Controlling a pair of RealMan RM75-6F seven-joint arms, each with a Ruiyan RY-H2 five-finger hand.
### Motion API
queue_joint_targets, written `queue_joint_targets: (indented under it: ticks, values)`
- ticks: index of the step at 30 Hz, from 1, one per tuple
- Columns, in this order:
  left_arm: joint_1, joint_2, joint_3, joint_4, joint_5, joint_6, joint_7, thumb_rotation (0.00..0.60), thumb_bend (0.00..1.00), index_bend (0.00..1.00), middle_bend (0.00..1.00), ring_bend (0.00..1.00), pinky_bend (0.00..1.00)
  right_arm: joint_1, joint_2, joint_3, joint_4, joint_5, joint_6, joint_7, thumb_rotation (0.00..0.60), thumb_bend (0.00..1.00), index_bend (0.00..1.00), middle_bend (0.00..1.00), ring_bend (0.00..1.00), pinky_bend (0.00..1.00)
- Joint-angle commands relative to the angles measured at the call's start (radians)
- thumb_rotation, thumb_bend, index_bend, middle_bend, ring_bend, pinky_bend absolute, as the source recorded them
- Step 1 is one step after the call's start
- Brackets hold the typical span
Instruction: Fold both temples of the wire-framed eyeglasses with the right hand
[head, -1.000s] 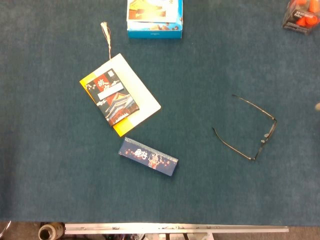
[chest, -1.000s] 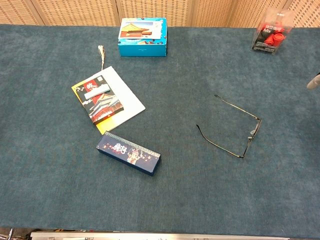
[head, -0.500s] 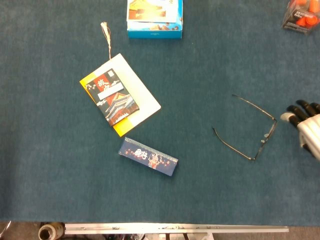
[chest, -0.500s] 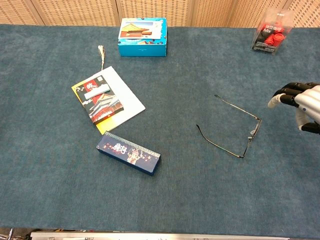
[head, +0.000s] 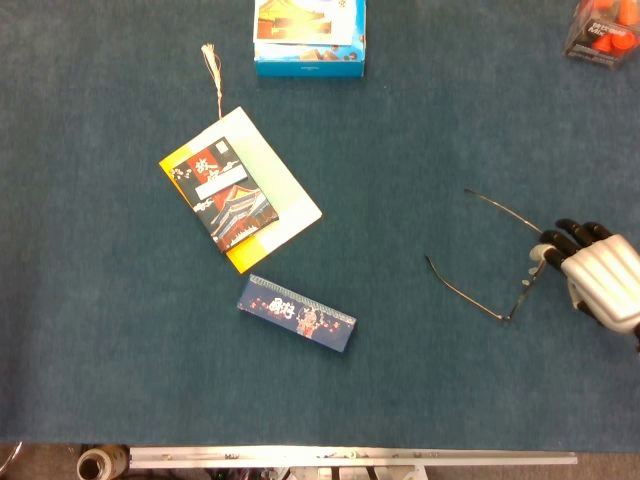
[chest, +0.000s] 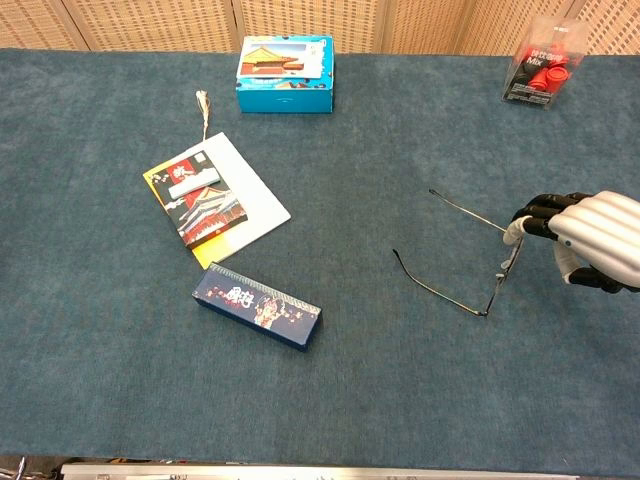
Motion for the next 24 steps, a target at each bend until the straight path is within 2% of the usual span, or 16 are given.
queue_joint_targets:
  ticks: [1,13,24]
  values:
    - [0.0,0.0,-0.001,0.0,-0.001,0.0,0.0,0.6,0.49,0.57,0.51,0.43,0.52,0.009,-0.006,-0.005,0.004,0.006,-0.015,0.001,0.6,1.0,0.31,0.25,0.15,0.25]
    - [0.004,0.005,-0.003,-0.006,0.0,0.006,-0.005,0.6,0.49,0.57,0.51,0.43,0.52,0.042,-0.029,-0.023,0.011,0.015,-0.068,0.011,0.6,1.0,0.31,0.25,0.15,0.26]
    - [0.006,0.008,-0.005,-0.008,-0.002,0.008,-0.006,0.6,0.49,0.57,0.51,0.43,0.52,0.059,-0.011,-0.045,-0.015,0.021,-0.093,0.027,0.6,1.0,0.31,0.25,0.15,0.26]
